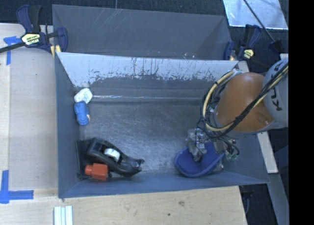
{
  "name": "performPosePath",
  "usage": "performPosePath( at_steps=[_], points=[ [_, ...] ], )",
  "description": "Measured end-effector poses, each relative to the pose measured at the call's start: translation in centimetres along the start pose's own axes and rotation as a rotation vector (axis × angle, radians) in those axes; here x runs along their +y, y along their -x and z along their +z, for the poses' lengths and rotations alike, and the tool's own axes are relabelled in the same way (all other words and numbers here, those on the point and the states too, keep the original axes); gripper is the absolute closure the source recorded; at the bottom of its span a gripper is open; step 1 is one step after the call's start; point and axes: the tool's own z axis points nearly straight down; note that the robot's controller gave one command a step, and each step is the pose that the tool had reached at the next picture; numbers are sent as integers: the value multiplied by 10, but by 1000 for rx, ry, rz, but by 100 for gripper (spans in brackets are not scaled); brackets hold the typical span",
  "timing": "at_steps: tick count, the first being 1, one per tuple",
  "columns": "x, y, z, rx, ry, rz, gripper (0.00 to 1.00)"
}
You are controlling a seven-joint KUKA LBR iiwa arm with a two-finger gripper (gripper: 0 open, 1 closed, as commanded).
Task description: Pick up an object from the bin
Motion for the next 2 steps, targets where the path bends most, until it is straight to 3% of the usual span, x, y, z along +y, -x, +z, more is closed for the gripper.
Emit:
performPosePath(
  at_steps=[1,2],
  points=[
    [0,1,-1,-3,0,0,0],
    [-67,-4,10,5,2,-302,0]
  ],
)
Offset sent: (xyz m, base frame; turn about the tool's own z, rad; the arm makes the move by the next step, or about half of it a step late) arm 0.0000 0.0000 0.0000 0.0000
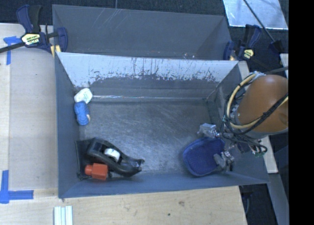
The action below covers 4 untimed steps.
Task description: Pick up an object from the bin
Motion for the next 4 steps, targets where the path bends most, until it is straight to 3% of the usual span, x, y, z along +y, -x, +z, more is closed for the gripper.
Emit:
performPosePath(
  at_steps=[1,2,3,4],
  points=[
    [1,4,-2,-10,-2,-1,100],
    [-14,20,-43,2,-1,-1,100],
    [-3,14,-123,0,-2,7,100],
    [-28,-9,-175,4,2,-661,100]
  ],
)
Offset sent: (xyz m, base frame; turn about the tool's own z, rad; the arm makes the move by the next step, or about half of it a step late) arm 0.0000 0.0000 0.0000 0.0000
